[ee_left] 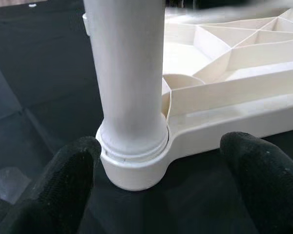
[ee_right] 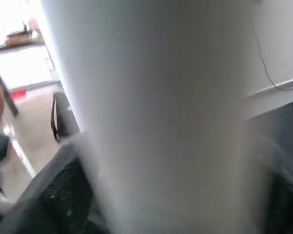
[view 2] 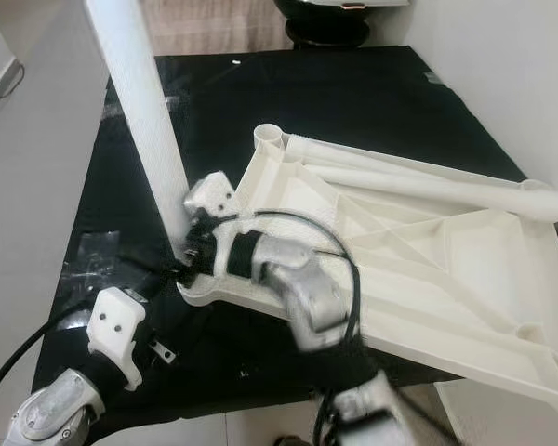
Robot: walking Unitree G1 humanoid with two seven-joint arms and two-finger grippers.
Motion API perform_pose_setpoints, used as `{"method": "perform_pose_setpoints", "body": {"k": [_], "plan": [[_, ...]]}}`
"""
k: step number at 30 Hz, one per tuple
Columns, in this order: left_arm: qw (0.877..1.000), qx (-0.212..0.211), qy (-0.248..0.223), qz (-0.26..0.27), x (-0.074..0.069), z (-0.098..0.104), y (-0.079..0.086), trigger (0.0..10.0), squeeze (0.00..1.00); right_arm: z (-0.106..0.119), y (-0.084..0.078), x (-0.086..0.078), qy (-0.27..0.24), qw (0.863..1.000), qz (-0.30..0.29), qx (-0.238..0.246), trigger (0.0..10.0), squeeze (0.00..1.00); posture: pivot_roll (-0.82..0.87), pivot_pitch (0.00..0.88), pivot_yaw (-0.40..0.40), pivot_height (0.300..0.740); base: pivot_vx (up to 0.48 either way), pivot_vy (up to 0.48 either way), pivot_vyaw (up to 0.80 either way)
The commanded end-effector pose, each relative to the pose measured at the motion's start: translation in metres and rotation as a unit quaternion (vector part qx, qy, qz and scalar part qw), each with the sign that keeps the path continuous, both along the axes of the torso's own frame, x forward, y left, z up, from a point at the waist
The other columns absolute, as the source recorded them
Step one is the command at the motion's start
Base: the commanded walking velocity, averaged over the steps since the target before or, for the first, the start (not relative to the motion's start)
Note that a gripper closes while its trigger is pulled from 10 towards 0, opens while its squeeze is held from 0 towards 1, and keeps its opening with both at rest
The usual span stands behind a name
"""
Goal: Building children table
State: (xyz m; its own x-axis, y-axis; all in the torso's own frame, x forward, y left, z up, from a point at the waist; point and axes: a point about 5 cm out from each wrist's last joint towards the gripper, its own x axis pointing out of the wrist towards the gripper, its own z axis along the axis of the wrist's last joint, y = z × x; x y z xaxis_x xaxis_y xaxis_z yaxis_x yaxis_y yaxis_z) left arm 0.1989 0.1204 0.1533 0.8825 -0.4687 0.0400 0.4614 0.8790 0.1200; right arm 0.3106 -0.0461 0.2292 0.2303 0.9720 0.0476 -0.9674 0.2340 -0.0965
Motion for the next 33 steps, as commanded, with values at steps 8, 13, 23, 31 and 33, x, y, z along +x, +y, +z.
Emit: {"method": "perform_pose_setpoints", "body": {"k": [8, 13, 23, 31, 33], "plan": [[1.0, -0.001, 0.011, -0.001, -0.011, -0.001, -0.002, 10.0, 0.0, -0.003, -0.015, 0.02, 0.014, 0.997, 0.068, -0.016, 4.9, 0.0, 0.09, 0.223, -0.059, 0.74, 0.0, 0.0, 0.0], [1.0, 0.001, 0.013, -0.002, -0.014, -0.001, -0.002, 10.0, 0.0, -0.006, -0.022, 0.026, 0.024, 0.996, 0.086, -0.024, 0.0, 0.0, 0.1, 0.227, -0.059, 0.74, 0.0, 0.0, 0.0], [1.0, 0.005, 0.015, -0.001, -0.016, -0.002, -0.002, 10.0, 0.0, -0.018, -0.034, 0.03, 0.034, 0.998, 0.053, -0.017, 0.0, 0.0, 0.09, 0.216, -0.059, 0.74, 0.0, 0.0, 0.0], [0.999, 0.032, 0.0, 0.02, -0.02, 0.001, 0.004, 10.0, 0.0, -0.043, -0.051, 0.011, 0.048, 0.992, -0.115, -0.006, 0.0, 0.0, 0.05, 0.198, -0.055, 0.74, 0.0, 0.0, 0.0], [0.999, 0.021, -0.014, 0.025, -0.032, 0.016, 0.007, 10.0, 0.0, -0.066, -0.071, 0.002, 0.05, 0.919, -0.386, -0.063, 0.0, 0.0, 0.04, 0.194, -0.046, 0.74, 0.0, 0.0, 0.0]]}}
